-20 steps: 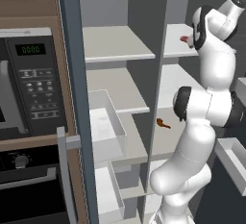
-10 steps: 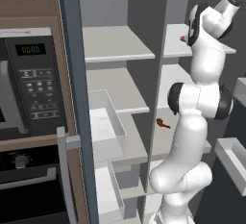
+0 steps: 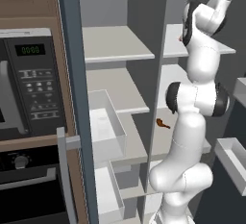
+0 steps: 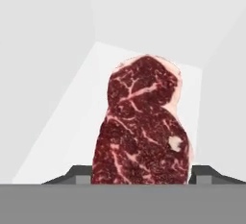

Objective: There's a steak in the fridge that needs to be moved to the freezer for freezing. Pick up the steak from the fridge, place it on any shelf in the freezer, and close the fridge and freezer doors when done.

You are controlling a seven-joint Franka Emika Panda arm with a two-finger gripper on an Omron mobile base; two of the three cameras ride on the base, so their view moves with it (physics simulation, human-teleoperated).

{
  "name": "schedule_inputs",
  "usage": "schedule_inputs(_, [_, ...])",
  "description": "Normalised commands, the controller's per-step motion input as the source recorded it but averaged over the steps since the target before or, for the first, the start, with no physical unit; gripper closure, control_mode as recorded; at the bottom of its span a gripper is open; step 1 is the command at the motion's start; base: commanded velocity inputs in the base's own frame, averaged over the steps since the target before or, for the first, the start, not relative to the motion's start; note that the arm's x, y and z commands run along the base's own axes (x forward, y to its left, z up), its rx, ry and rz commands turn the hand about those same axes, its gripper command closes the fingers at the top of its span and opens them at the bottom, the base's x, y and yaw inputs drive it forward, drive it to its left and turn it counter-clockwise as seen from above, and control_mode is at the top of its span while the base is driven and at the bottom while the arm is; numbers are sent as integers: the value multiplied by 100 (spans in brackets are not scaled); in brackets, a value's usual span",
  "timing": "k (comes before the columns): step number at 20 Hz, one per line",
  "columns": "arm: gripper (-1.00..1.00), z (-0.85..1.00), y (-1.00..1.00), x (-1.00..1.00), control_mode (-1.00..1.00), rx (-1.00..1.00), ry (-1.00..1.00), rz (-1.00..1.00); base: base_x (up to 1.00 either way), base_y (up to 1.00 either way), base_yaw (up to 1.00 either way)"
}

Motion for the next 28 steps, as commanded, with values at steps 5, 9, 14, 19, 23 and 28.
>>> schedule_inputs(5, [100,-100,23,-17,-100,-9,0,7,0,0,0])
schedule_inputs(9, [100,-56,-7,-88,-100,1,4,4,0,0,0])
schedule_inputs(14, [100,33,0,-89,-100,3,-4,0,0,0,0])
schedule_inputs(19, [100,87,-2,-92,-100,14,-4,0,0,0,0])
schedule_inputs(23, [100,79,0,-100,-100,22,10,-2,0,0,0])
schedule_inputs(28, [100,60,0,-99,-100,17,13,-1,0,0,0])
